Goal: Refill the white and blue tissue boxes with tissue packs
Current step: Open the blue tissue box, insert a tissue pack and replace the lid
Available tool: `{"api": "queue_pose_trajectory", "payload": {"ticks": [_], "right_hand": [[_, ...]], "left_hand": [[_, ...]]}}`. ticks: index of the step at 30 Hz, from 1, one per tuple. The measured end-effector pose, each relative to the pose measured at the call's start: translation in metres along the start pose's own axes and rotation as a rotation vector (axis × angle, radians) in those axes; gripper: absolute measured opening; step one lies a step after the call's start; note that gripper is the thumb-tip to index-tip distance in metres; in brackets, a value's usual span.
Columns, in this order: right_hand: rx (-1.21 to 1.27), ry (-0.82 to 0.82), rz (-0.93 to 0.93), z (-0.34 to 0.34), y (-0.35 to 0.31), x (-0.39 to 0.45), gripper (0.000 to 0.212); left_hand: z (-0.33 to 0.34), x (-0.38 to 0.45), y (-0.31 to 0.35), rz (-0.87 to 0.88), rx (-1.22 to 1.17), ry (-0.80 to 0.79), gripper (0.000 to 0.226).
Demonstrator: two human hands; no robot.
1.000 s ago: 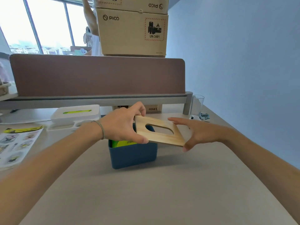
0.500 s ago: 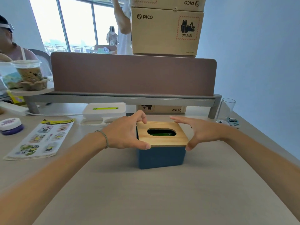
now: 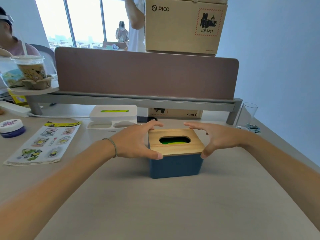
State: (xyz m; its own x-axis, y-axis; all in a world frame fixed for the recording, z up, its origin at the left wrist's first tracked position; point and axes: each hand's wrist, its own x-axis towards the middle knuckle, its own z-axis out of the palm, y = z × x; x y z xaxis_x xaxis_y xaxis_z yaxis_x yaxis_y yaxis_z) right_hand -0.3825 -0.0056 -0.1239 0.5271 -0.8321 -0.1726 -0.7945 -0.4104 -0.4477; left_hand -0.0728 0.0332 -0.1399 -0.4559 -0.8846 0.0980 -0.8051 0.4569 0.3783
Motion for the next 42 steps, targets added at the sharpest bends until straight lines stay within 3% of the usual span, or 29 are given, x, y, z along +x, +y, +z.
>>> {"api": "queue_pose_trajectory", "payload": {"ticks": [14,22,29,42], "right_hand": [[0.016,-0.020,-0.004,-0.001,0.004,0.003,0.113],[0.040,-0.045,0.006,-0.001,0.003,0.004,0.109],[0.145,-0.098,-0.003,0.000,0.000,0.005,0.100],[0.336,-0.049,-0.027,0.010,0.004,0.000,0.088]], "left_hand": [[0.001,0.007,-0.006,0.008,-0.023,-0.001,0.101],[0.004,0.011,-0.013,-0.004,-0.161,-0.036,0.098],[0.001,0.017,-0.013,-0.011,-0.195,-0.071,0.097],[0.015,0.017,-0.017,-0.016,-0.372,-0.058,0.096]]}}
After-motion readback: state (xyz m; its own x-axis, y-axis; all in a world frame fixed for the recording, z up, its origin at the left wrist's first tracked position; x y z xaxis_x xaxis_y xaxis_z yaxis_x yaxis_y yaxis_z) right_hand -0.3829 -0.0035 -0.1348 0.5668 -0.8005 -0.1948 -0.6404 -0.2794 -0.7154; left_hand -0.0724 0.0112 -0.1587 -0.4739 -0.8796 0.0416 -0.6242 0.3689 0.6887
